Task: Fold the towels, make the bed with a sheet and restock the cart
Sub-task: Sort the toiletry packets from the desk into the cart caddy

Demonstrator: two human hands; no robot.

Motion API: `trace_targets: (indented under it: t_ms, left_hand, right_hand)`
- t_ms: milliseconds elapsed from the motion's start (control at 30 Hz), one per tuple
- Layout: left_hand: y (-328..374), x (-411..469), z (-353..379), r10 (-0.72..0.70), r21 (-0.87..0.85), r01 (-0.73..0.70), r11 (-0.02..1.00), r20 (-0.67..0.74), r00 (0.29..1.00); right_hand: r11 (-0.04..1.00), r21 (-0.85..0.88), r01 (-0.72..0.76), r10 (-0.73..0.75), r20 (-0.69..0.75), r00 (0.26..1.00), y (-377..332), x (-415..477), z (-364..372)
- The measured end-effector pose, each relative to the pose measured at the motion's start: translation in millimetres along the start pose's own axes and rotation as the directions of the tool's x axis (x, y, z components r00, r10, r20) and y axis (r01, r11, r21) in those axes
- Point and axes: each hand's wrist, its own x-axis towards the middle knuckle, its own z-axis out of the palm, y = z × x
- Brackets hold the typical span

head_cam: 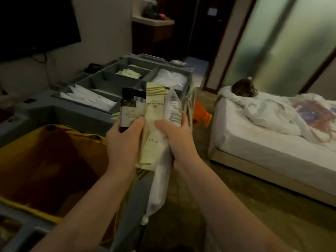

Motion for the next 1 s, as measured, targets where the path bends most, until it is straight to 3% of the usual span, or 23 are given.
trace_targets:
  t_ms: [233, 333, 500, 633, 767, 867, 1000]
  left_hand:
    - [-27, 79, 32, 0.020, 0.035, -0.013, 0.999, -0.209, 0.978]
    - [-34, 112, 56, 0.058, 0.101, -0.023, 0.995, -0.362, 0.930]
    - [-31, 152, 82, 0.061, 0.034, -0.051, 0.998, -0.562, 0.825]
    - [-24, 187, 88, 0.042, -0.034, -0.076, 0.997, -0.573, 0.818]
    - [-25, 219, 100, -0.002, -0.030, -0.017, 0.999, -0.527, 0.850]
    - [-32, 237, 110, -0.084, -0.080, 0.050, 0.996, -0.510, 0.856]
    - [-40, 270, 125, -0.124, -0.101, 0.080, 0.992, -0.576, 0.808]
  right_hand:
    - [0.998, 0.009, -0.068, 0.062, 0.287, 0.956, 13, 124, 21]
    - [0.994, -0.022, -0.105, 0.104, 0.430, 0.897, 7, 175, 22]
    - [0.987, -0.034, -0.159, 0.148, 0.589, 0.794, -5, 232, 34]
    - [0.989, -0.026, -0.143, 0.126, 0.650, 0.750, -12, 266, 51]
    - [1.000, -0.017, -0.015, 0.022, 0.652, 0.758, -11, 298, 61]
    - [0.998, -0.043, -0.035, 0.055, 0.692, 0.720, -7, 323, 65]
    - [0.996, -0.080, -0.030, 0.079, 0.734, 0.674, -1, 361, 73]
